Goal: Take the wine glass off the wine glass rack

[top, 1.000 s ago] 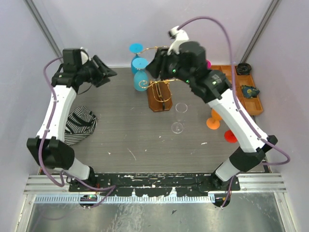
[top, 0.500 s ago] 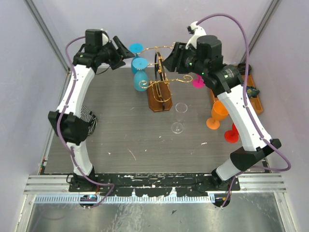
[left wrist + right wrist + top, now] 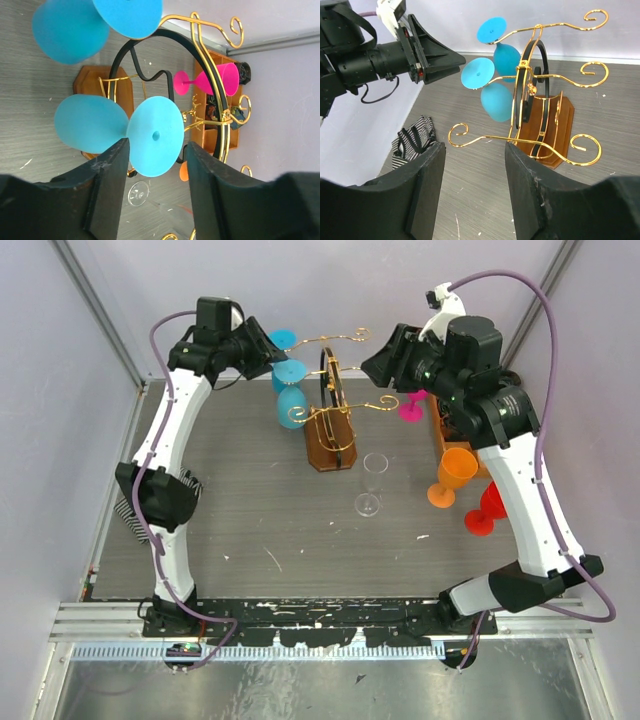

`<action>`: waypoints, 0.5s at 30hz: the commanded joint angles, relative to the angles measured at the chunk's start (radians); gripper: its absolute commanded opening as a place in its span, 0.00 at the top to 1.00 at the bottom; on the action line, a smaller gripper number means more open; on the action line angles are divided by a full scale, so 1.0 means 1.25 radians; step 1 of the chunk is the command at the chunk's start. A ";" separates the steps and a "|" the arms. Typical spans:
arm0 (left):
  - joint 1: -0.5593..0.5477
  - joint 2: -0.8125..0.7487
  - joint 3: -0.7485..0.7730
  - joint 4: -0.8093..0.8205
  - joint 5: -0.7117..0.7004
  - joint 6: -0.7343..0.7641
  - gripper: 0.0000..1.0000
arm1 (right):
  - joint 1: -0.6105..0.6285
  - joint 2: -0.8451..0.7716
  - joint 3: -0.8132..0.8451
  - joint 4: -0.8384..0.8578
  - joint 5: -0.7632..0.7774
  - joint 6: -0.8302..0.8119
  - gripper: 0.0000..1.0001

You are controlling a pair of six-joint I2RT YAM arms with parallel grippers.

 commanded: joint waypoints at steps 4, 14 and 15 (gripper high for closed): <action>-0.017 0.027 0.024 -0.007 -0.024 -0.001 0.48 | -0.022 -0.022 -0.019 0.039 -0.027 -0.013 0.43; -0.017 -0.024 0.002 0.003 -0.114 0.024 0.24 | -0.038 -0.020 -0.025 0.043 -0.045 -0.017 0.43; -0.017 -0.032 -0.005 0.010 -0.123 0.024 0.23 | -0.039 -0.019 -0.027 0.045 -0.047 -0.017 0.43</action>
